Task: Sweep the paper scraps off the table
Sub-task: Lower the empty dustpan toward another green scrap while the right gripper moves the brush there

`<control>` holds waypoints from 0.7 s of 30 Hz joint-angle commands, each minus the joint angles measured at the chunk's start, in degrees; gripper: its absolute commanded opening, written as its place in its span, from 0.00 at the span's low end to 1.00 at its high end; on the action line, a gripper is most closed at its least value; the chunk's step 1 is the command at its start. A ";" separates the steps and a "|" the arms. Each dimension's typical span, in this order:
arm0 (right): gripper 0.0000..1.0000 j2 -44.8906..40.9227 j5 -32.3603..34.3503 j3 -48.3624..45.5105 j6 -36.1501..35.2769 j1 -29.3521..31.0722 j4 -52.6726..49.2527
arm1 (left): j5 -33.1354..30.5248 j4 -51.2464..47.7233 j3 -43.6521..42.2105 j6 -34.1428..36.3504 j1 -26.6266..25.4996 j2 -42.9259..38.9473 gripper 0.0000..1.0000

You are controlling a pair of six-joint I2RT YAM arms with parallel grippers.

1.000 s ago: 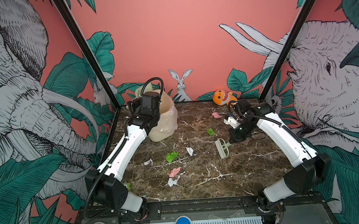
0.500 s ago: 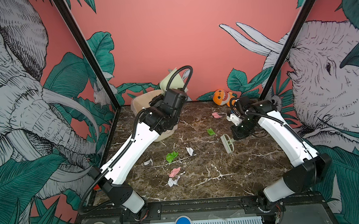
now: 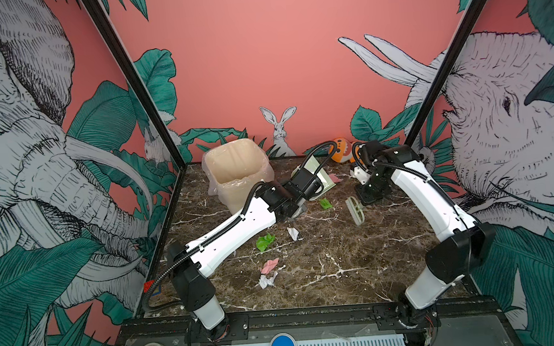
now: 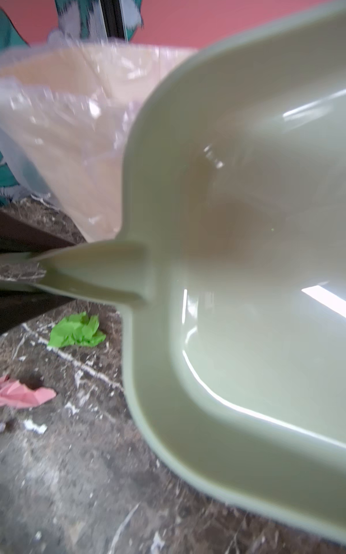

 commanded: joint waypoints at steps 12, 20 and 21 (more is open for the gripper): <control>0.00 14.57 3.08 17.13 -2.41 -0.22 -1.99 | 13.47 3.78 -7.20 -4.22 1.59 9.85 0.11; 0.00 22.27 4.81 26.16 -3.72 0.89 -4.97 | 18.09 5.77 -7.69 -3.27 5.50 13.19 0.11; 0.00 23.21 5.17 27.08 -3.81 1.10 -5.25 | 18.56 5.50 -7.48 -2.92 5.92 13.56 0.11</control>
